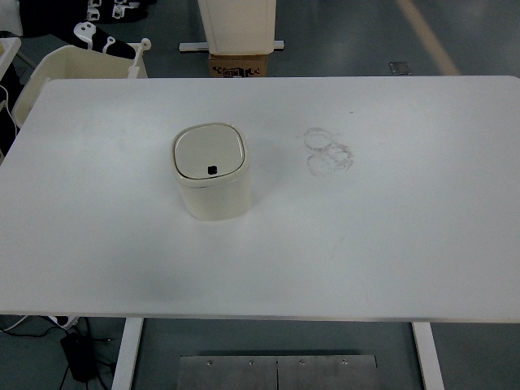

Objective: Open trash can
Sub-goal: 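Reach the left hand over the cream trash can lid, then press the left hand fingers down on the trash can lid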

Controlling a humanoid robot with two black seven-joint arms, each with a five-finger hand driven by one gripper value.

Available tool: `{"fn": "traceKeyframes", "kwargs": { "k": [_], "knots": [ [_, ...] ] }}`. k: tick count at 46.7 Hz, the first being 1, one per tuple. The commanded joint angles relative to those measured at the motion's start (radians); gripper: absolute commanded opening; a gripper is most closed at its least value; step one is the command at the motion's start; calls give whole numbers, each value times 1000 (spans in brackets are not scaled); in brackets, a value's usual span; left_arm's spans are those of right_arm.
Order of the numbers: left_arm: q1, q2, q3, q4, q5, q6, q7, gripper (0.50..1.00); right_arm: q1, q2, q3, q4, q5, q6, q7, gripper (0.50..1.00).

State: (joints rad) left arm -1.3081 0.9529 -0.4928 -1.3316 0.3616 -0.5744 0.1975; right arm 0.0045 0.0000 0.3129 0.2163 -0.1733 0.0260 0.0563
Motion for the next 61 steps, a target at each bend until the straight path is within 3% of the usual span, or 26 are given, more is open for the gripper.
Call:
{"fn": "traceKeyframes", "kwargs": {
  "k": [1,15,21,47,61],
  "knots": [
    [-2,-6,16,-11,65,-5,0,1000,0,0,0,0,0,0,0,993],
    [-19,-23,128,-106,215,-36,17,1000,0,0,0,0,0,0,0,993],
    [-19,-43,140,-112,229,-36,54,1000,0,0,0,0,0,0,2,993],
    [-22,-117,258,-132,321,-36,57,1000,0,0,0,0,0,0,2,993],
    [-14,-172,280,-132,326,-36,91,1000,0,0,0,0,0,0,0,993]
  ]
}}
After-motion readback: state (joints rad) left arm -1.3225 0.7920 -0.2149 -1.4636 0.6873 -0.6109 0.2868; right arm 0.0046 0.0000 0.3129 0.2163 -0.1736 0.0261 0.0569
